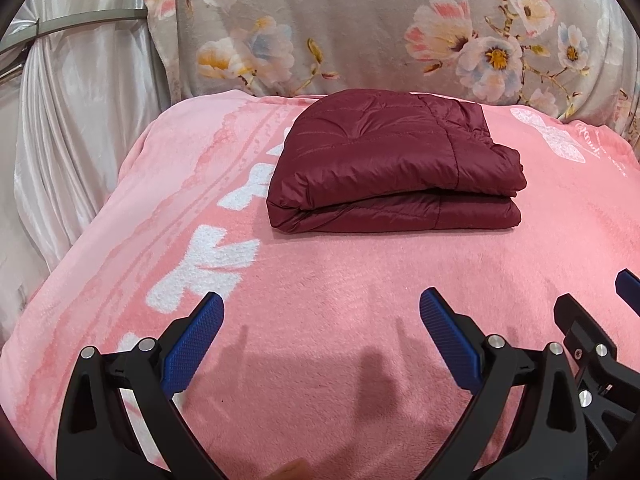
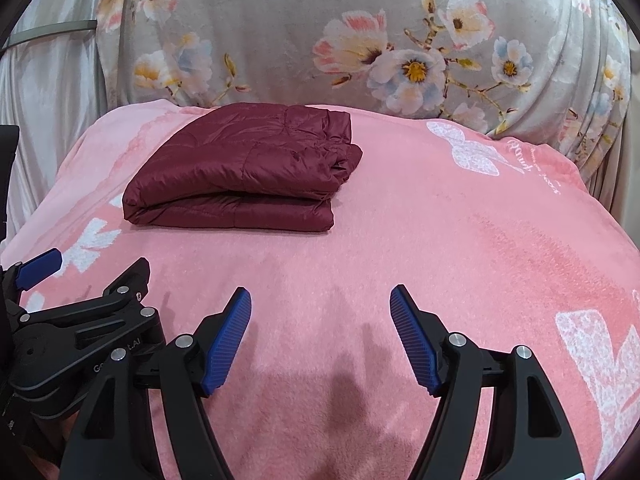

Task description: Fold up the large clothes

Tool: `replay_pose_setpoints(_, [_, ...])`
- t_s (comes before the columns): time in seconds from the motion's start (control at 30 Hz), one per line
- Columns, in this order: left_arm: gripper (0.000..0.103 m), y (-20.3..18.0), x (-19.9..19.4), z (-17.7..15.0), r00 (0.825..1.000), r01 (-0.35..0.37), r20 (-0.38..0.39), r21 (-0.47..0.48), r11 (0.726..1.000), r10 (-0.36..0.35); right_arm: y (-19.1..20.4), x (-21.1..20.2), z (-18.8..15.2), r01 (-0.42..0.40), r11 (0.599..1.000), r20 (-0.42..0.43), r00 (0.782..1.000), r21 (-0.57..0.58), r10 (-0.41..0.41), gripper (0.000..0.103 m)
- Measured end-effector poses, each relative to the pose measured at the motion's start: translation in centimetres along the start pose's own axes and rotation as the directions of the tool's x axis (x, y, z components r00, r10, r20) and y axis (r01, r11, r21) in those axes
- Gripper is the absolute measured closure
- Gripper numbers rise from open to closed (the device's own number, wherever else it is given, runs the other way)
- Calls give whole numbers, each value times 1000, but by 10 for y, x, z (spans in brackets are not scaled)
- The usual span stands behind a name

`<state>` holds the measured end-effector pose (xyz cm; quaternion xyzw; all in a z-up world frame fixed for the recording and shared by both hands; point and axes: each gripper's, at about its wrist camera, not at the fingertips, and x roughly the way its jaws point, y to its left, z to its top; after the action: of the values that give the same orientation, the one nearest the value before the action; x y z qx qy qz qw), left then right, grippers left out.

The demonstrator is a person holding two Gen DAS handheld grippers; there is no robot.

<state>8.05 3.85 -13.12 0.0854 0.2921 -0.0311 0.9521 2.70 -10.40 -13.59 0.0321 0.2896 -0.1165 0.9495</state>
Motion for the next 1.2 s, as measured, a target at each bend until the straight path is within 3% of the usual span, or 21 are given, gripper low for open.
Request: replay_pose_setpoints(1.2, [8,-2,3,-1,1000,-9,-5,8,1000,9,-3,3,0,7,1000,-8,1000,-12,-7,33])
